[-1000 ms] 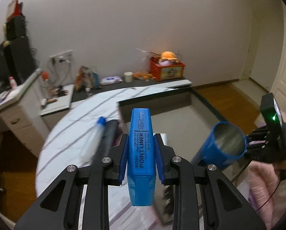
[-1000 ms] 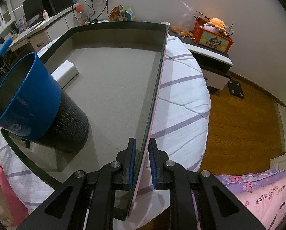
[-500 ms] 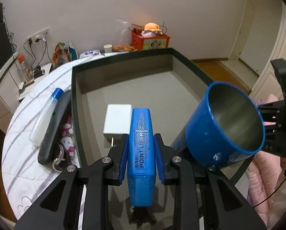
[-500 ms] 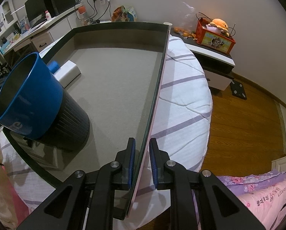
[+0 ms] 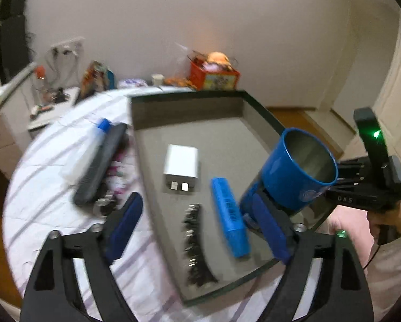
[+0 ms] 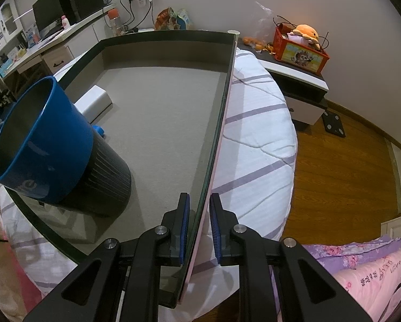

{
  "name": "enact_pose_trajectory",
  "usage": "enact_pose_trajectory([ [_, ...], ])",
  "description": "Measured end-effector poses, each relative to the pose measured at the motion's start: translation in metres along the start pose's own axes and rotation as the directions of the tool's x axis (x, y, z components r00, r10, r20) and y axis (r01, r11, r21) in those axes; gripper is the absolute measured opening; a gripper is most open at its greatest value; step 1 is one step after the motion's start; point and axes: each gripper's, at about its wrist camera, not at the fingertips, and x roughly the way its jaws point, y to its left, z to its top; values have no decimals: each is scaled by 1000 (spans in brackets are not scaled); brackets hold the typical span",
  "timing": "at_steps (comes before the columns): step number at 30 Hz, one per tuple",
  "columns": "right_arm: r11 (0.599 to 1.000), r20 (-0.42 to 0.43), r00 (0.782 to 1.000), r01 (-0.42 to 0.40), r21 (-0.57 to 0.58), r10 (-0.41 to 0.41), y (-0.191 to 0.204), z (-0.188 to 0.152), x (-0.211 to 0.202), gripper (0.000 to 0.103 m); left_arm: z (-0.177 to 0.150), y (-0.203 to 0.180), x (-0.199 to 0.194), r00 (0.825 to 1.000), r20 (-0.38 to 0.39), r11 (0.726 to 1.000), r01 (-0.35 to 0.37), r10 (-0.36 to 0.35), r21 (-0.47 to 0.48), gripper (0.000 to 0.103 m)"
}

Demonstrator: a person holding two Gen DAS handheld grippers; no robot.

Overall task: Organize rigid objects
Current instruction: 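Move the left tool back to the clear glue stick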

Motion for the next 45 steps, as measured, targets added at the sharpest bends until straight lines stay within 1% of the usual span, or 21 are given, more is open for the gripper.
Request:
enact_pose_trajectory([
  [3, 1000, -3, 1000, 1, 5, -1, -1, 1, 0, 16, -2, 11, -25, 998, 56, 1000, -18, 19, -20, 90],
  [5, 1000, -4, 1000, 2, 11, -2, -1, 2, 0, 17, -5, 19, -39, 993, 87, 997, -74, 75, -13, 93],
  [7, 1000, -5, 1000, 5, 14, -5, -1, 2, 1, 16, -8, 25, -48, 986, 105, 991, -131, 132, -15, 93],
  [10, 1000, -8, 1000, 15, 19, -15, 0, 2, 1, 16, -14, 39, -60, 980, 119, 987, -153, 158, -46, 94],
  [14, 999, -16, 999, 44, 11, -43, 4, 2, 1, 16, -23, 51, -70, 971, 128, 979, -194, 201, -62, 95],
  [19, 998, -24, 998, 53, 15, -53, 5, 0, -1, 16, -33, 61, -79, 959, 145, 968, -234, 245, -85, 101],
  [23, 998, -30, 998, 62, 17, -61, 6, 0, -1, 16, -40, 69, -83, 954, 136, 962, -257, 267, -89, 101],
  [30, 998, -35, 997, 62, 23, -62, 6, -1, -2, 16, -48, 80, -81, 951, 114, 956, -277, 288, -100, 102],
  [34, 998, -33, 998, 57, 27, -56, 4, -1, -2, 16, -49, 85, -77, 953, 106, 957, -274, 284, -98, 102],
  [39, 998, -31, 998, 61, 19, -61, 5, -2, -1, 16, -46, 90, -64, 960, 87, 963, -259, 265, -78, 102],
  [43, 998, -24, 998, 66, 7, -66, 6, -3, -2, 16, -41, 96, -49, 975, 75, 976, -204, 209, -72, 101],
  [45, 998, -20, 998, 63, 5, -63, 7, -3, -2, 16, -37, 99, -38, 977, 56, 977, -204, 208, -65, 102],
])
